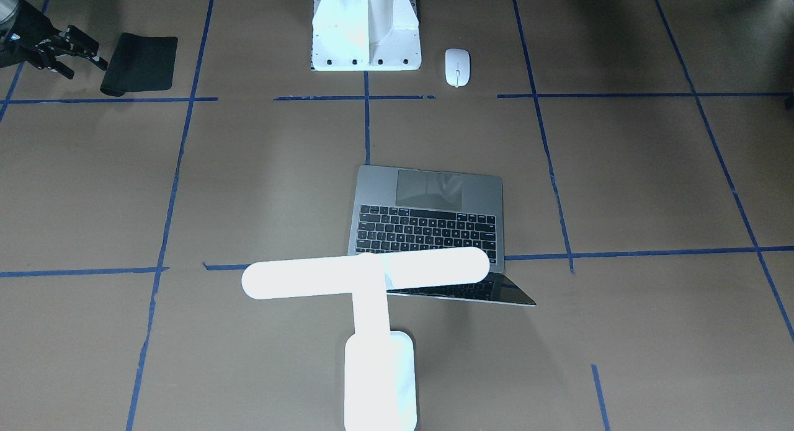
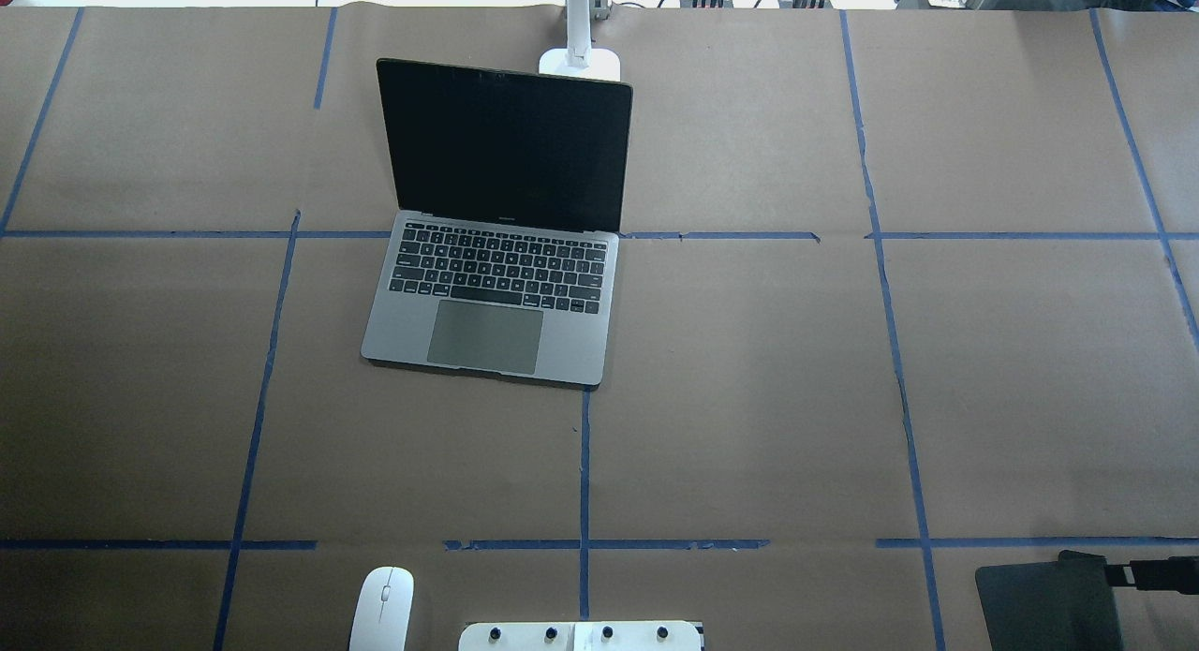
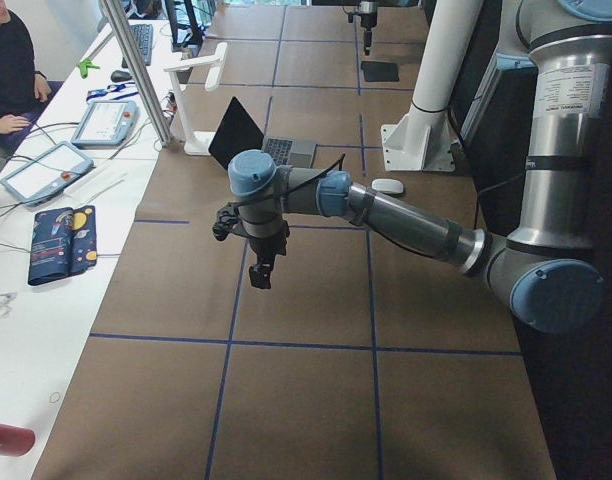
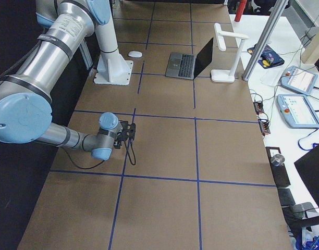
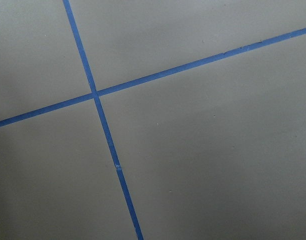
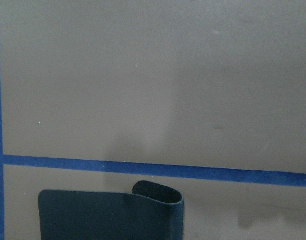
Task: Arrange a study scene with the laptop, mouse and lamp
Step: 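Reach the right gripper to the dark grey mouse pad, then grasp the mouse pad edge and drag it toward the laptop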
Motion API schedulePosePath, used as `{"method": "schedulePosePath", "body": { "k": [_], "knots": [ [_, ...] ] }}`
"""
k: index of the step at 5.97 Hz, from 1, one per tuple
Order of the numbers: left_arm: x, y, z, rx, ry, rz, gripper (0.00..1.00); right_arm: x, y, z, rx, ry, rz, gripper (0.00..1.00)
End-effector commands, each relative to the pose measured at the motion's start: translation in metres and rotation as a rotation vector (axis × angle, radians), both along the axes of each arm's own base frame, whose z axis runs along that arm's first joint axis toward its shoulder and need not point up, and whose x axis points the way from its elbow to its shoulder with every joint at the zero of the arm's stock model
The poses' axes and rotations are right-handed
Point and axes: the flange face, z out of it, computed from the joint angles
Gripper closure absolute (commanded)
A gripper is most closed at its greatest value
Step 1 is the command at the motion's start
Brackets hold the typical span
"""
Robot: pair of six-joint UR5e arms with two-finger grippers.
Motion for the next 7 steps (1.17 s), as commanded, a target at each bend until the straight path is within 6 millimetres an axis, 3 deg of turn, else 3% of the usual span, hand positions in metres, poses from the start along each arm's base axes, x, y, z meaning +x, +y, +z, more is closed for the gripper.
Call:
{"method": "schedulePosePath", "body": {
  "k": [1, 2, 5, 6, 7],
  "knots": [
    [0.000, 0.000, 0.001, -0.003, 0.000, -0.001, 0.00, -0.024, 0.014, 0.006, 0.025, 0.043, 0.008, 0.03],
    [0.001, 0.000, 0.002, -0.005, 0.000, 0.001, 0.00, -0.033, 0.020, 0.007, 0.035, 0.053, 0.005, 0.10],
    [0.000, 0.000, 0.001, 0.001, -0.002, 0.002, 0.00, -0.032, 0.021, 0.004, 0.034, 0.043, 0.003, 0.90],
    [0.000, 0.003, 0.004, -0.004, 0.000, 0.003, 0.00, -0.032, 0.020, -0.002, 0.034, 0.026, 0.004, 1.00],
    [0.000, 0.003, 0.004, -0.004, 0.000, 0.003, 0.00, -0.033, 0.020, -0.018, 0.035, -0.003, 0.005, 1.00]
  ]
}}
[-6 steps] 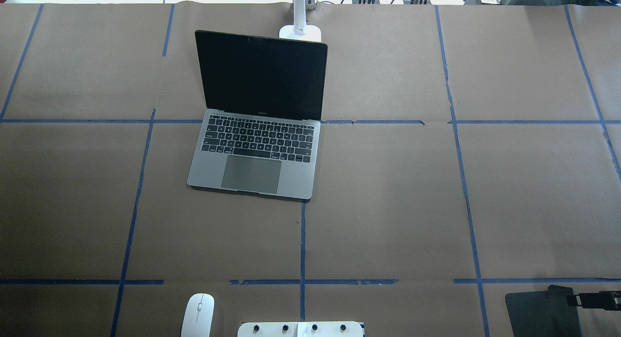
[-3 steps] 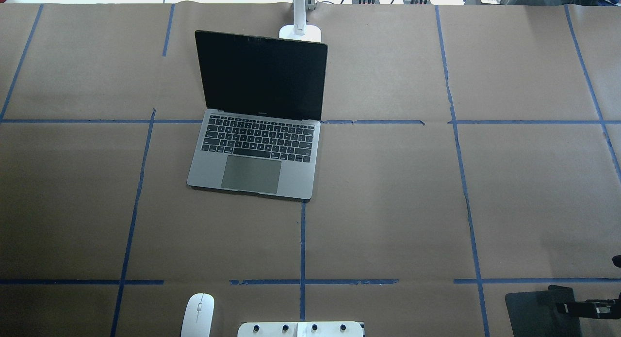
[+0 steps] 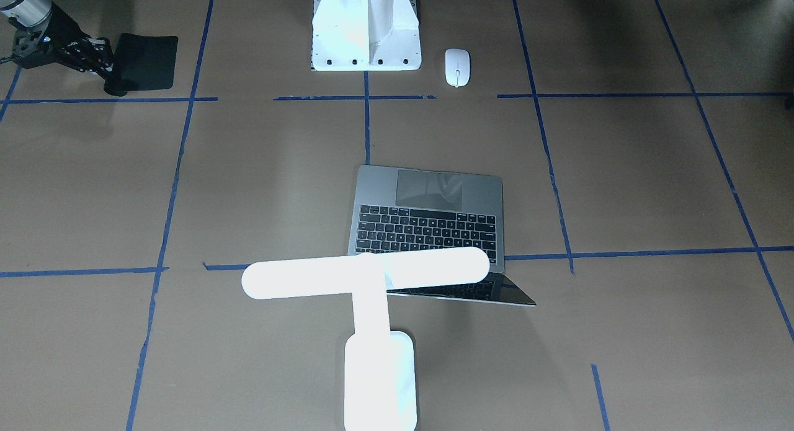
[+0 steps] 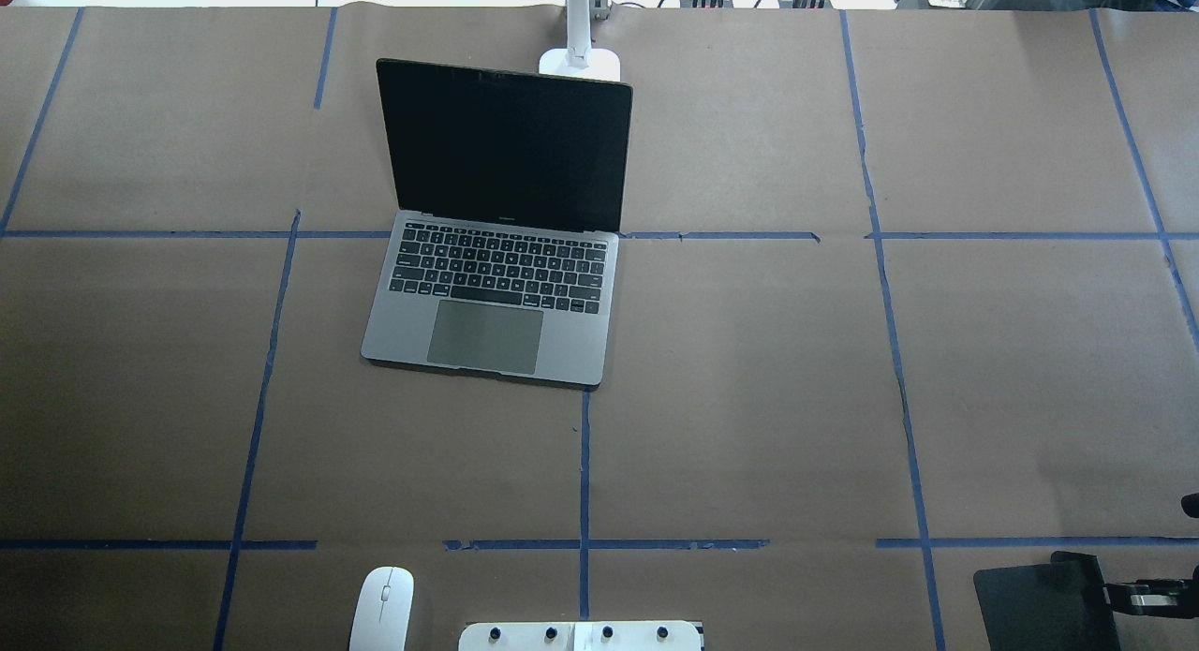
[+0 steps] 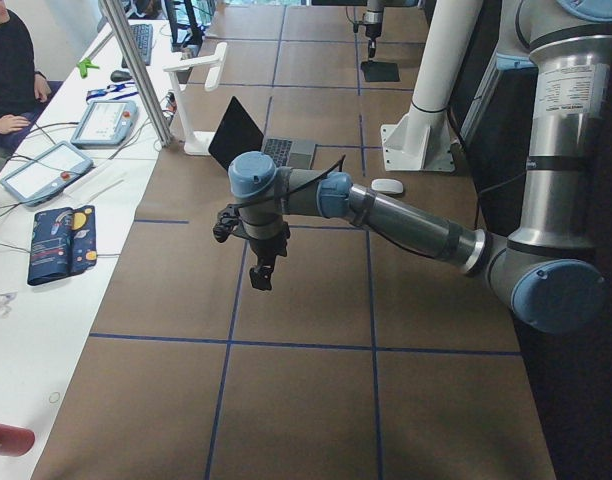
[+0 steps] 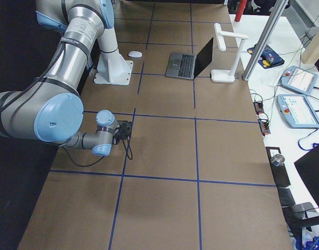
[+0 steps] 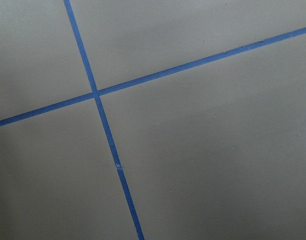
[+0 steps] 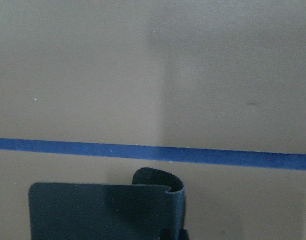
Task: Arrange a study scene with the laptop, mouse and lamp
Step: 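Grasp the mouse pad edge and drag it toward the laptop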
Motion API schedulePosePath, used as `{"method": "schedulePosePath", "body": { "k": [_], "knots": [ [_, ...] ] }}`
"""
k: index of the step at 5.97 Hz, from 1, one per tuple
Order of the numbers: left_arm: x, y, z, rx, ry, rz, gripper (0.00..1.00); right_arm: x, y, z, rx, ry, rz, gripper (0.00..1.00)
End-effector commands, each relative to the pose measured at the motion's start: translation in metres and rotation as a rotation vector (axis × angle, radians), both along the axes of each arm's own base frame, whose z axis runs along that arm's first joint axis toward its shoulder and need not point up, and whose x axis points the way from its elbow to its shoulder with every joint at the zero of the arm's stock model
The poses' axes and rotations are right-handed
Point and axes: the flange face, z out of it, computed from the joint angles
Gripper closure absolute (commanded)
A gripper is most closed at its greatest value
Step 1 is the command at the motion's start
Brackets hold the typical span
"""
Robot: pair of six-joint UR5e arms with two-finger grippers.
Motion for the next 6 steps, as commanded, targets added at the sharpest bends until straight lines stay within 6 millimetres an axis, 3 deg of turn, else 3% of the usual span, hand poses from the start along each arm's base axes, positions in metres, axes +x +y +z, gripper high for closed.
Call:
{"method": "schedulePosePath", "body": {
  "k": [1, 3, 6],
  "knots": [
    [0.000, 0.001, 0.001, -0.004, 0.000, -0.003, 0.00, 0.001, -0.002, -0.022, 0.000, -0.043, 0.015, 1.00],
    [0.000, 0.001, 0.000, -0.003, 0.000, -0.003, 0.00, -0.004, -0.027, -0.086, 0.035, -0.190, 0.139, 1.00],
    [0.000, 0.000, -0.001, -0.003, 0.000, -0.005, 0.00, -0.063, -0.083, -0.121, 0.063, -0.273, 0.270, 1.00]
  ]
}}
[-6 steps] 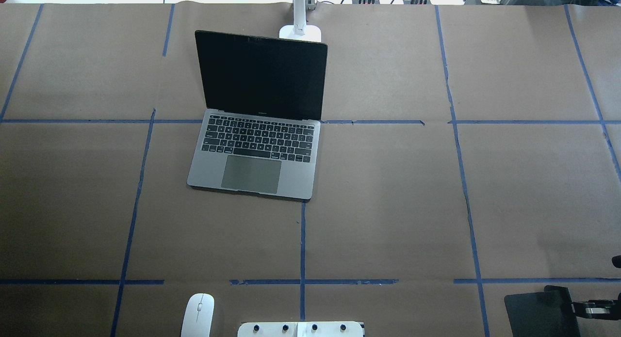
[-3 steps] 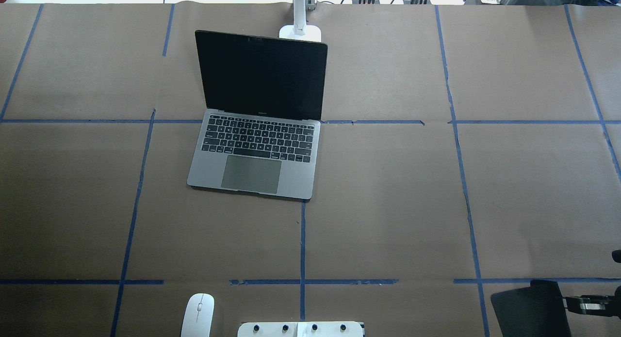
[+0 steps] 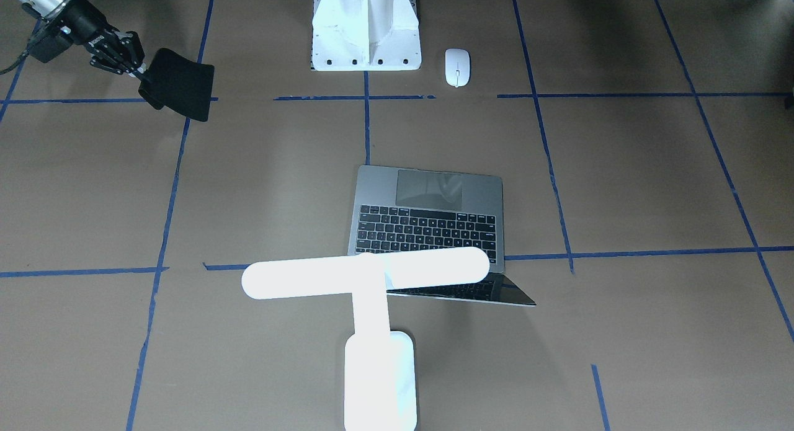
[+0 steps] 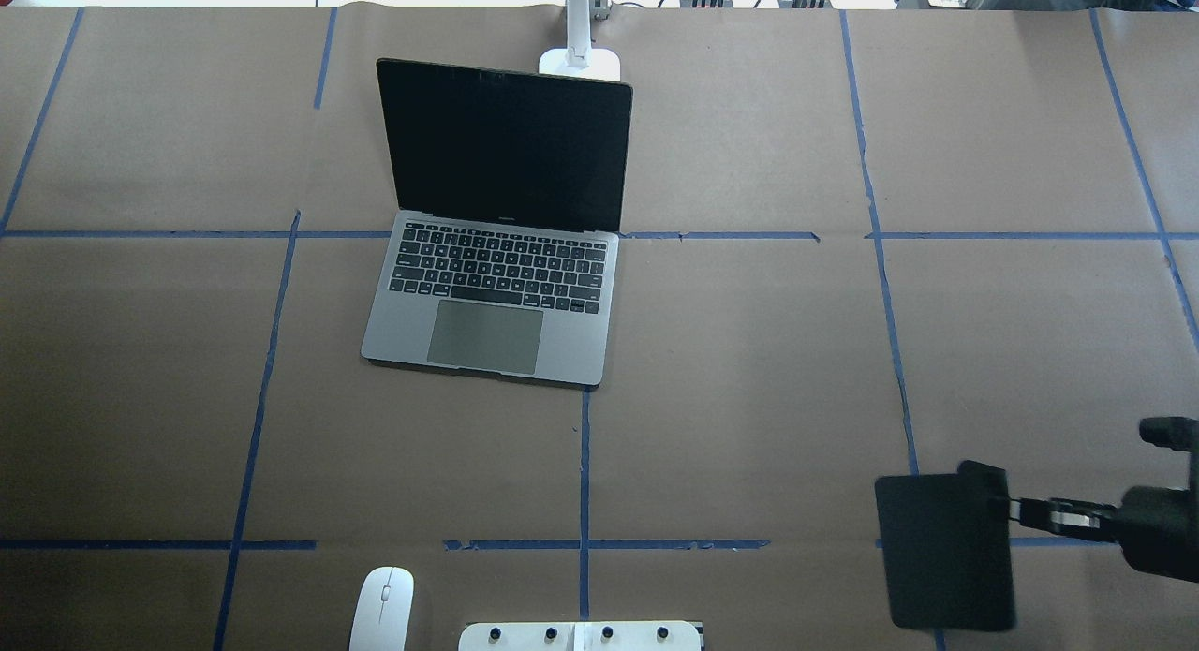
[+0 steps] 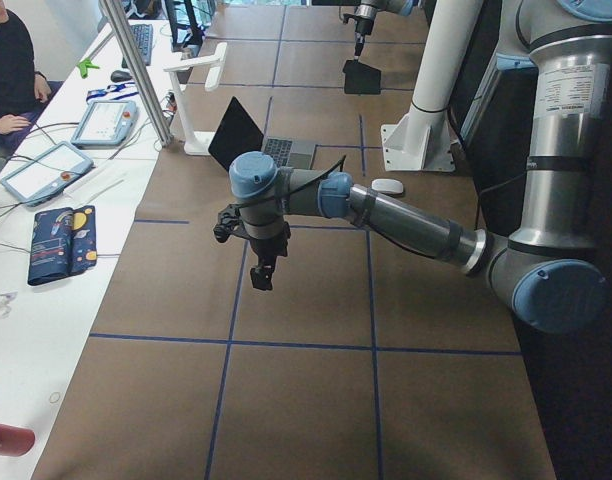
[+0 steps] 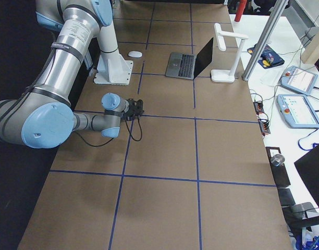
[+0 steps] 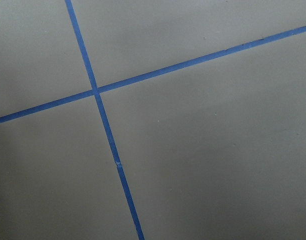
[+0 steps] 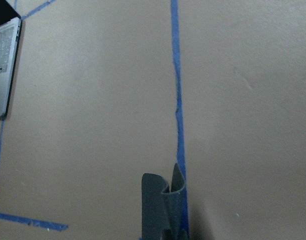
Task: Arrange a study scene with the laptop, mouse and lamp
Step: 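Grasp the mouse pad edge and drag it toward the laptop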
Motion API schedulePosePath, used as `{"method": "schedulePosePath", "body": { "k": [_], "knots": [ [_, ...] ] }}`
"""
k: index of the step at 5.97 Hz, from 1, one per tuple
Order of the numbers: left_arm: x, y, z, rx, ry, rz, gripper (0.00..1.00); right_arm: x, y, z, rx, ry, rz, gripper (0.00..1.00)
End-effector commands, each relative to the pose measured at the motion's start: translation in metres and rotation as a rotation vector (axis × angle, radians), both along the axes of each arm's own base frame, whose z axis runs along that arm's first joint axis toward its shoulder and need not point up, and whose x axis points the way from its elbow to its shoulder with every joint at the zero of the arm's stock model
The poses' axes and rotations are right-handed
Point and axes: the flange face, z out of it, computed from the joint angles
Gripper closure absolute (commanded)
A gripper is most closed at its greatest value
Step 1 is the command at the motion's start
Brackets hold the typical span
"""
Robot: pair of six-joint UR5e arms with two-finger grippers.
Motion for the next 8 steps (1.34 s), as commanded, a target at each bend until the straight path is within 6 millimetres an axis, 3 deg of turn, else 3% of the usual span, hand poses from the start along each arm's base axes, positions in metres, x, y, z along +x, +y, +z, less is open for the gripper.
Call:
{"method": "schedulePosePath", "body": {
  "k": [1, 3, 4, 6, 7, 8],
  "knots": [
    [-0.001, -0.001, -0.002, 0.001, 0.000, -0.004, 0.00, -0.046, -0.058, -0.042, -0.005, -0.021, 0.072, 1.00],
    [-0.001, -0.003, -0.003, 0.004, 0.000, -0.004, 0.00, -0.114, -0.121, -0.120, -0.003, -0.016, 0.125, 1.00],
    [0.000, -0.003, -0.004, 0.005, 0.001, -0.005, 0.00, -0.160, -0.156, -0.147, -0.005, -0.012, 0.143, 1.00],
    [0.000, -0.004, -0.005, 0.008, 0.001, -0.005, 0.00, -0.232, -0.226, -0.167, -0.006, 0.000, 0.185, 1.00],
    [0.000, -0.004, -0.004, 0.006, 0.001, -0.005, 0.00, -0.227, -0.247, -0.159, 0.002, 0.030, 0.200, 1.00],
    [0.000, -0.004, -0.004, 0.006, 0.001, -0.005, 0.00, -0.204, -0.269, -0.154, 0.013, 0.042, 0.152, 1.00]
  ]
}}
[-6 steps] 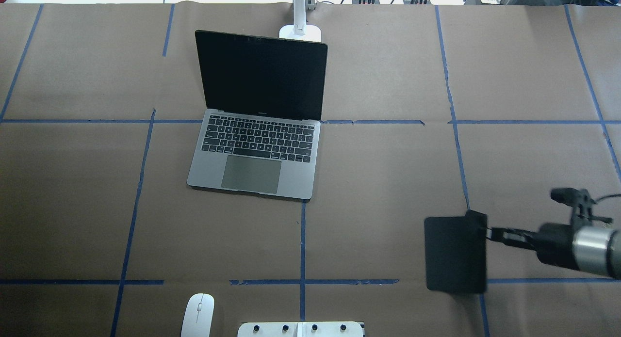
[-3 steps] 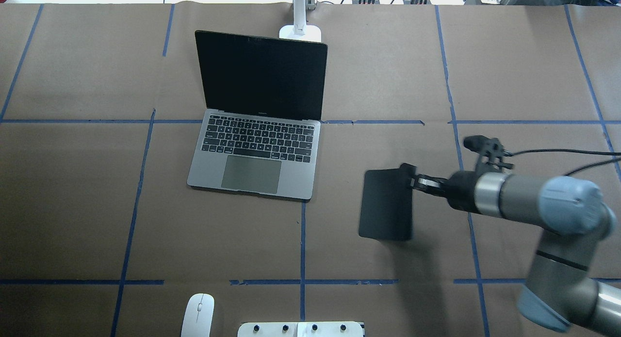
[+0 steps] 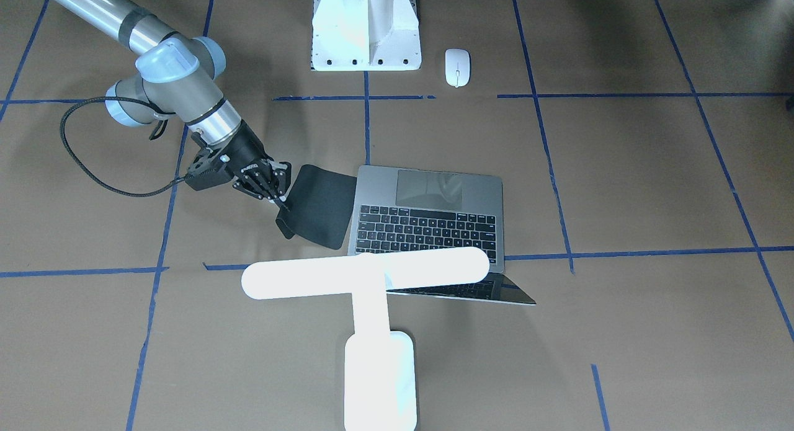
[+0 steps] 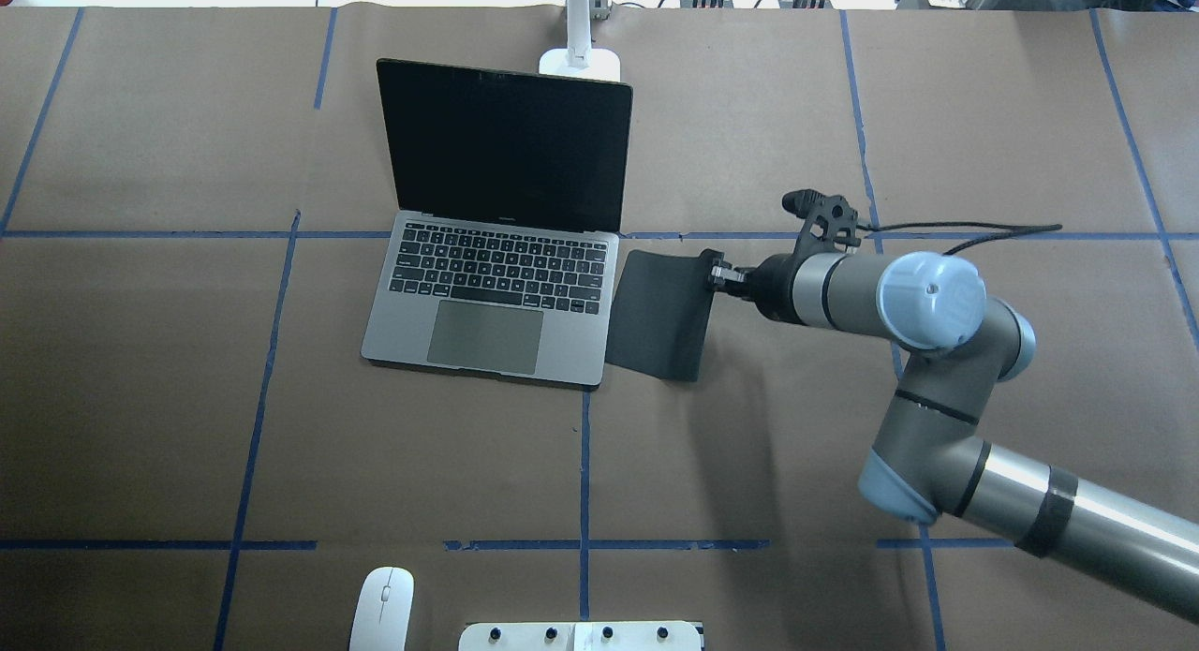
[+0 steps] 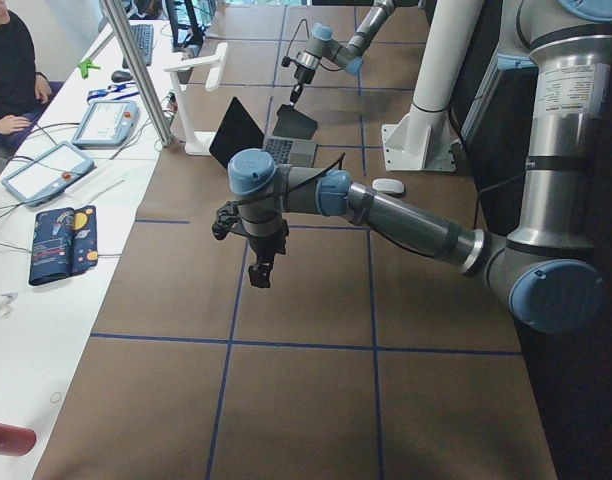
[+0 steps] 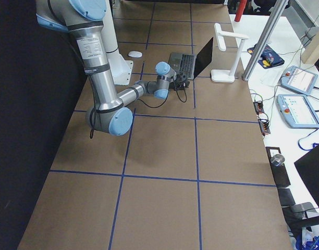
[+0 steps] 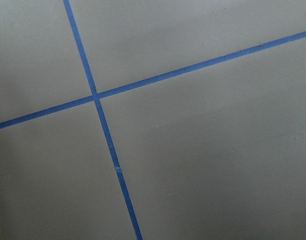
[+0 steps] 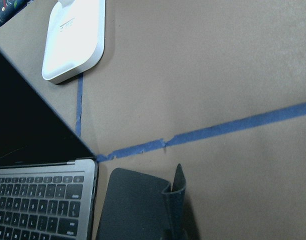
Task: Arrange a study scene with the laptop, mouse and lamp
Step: 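Release the mouse pad beside the laptop and lift the right gripper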
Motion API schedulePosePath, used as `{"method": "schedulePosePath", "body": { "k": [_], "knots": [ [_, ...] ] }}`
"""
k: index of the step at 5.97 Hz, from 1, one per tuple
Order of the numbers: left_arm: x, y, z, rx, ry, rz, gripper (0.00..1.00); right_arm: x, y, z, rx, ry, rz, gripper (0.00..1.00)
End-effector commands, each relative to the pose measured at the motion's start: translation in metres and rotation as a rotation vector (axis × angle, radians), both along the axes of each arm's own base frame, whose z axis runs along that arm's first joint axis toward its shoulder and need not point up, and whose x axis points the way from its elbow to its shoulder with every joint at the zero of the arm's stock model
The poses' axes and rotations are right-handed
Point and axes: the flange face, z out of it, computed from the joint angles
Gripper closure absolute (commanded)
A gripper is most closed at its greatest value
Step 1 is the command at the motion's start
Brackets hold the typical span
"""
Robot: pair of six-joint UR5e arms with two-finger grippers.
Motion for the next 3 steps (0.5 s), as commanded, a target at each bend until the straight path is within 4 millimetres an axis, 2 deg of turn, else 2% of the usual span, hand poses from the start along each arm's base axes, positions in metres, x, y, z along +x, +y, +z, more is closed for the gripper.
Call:
{"method": "schedulePosePath", "body": {
  "k": [1, 2, 3],
  "knots": [
    [0.000, 0.000, -0.001, 0.001, 0.000, 0.000, 0.00, 0.020, -0.031, 0.002, -0.024, 0.035, -0.040, 1.00],
    [-0.002, 0.001, -0.003, 0.007, 0.001, -0.003, 0.00, 0.014, -0.037, -0.011, -0.037, 0.053, -0.039, 1.00],
    [-0.003, 0.004, -0.007, 0.015, 0.001, -0.006, 0.00, 0.011, -0.038, -0.014, -0.043, 0.060, -0.041, 0.95]
  ]
}}
